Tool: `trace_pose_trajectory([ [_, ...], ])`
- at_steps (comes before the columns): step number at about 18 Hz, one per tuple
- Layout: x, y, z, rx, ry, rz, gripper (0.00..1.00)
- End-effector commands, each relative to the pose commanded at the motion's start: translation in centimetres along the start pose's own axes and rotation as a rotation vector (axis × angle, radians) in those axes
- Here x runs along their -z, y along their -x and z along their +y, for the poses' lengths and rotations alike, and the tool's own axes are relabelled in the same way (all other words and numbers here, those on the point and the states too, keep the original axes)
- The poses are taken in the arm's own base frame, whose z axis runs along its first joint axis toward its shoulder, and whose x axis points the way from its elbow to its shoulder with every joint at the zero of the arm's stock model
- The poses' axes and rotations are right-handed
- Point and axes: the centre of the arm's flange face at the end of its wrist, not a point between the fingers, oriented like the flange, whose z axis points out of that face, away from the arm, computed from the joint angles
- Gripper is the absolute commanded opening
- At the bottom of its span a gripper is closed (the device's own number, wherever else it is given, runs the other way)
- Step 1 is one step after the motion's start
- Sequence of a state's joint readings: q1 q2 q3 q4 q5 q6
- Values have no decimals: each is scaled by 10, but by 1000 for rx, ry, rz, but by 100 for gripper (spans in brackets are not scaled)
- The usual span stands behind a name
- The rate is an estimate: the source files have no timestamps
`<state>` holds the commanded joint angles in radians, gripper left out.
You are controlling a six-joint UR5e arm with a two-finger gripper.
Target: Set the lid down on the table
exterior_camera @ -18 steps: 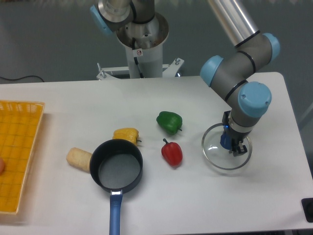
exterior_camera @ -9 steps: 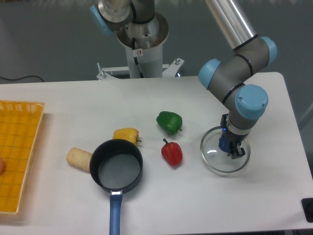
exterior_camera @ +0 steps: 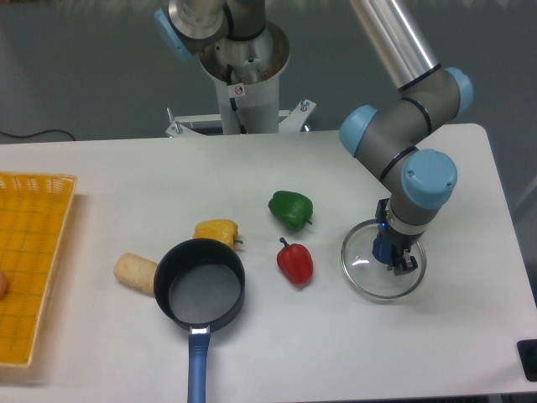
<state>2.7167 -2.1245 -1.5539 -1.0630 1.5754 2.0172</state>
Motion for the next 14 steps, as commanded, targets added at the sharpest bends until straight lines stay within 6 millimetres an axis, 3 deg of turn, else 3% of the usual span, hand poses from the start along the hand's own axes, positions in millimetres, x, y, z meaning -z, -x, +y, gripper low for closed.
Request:
trace_pose_trajectory([
  [14,-6,-3,-7,5,-6,13,58],
])
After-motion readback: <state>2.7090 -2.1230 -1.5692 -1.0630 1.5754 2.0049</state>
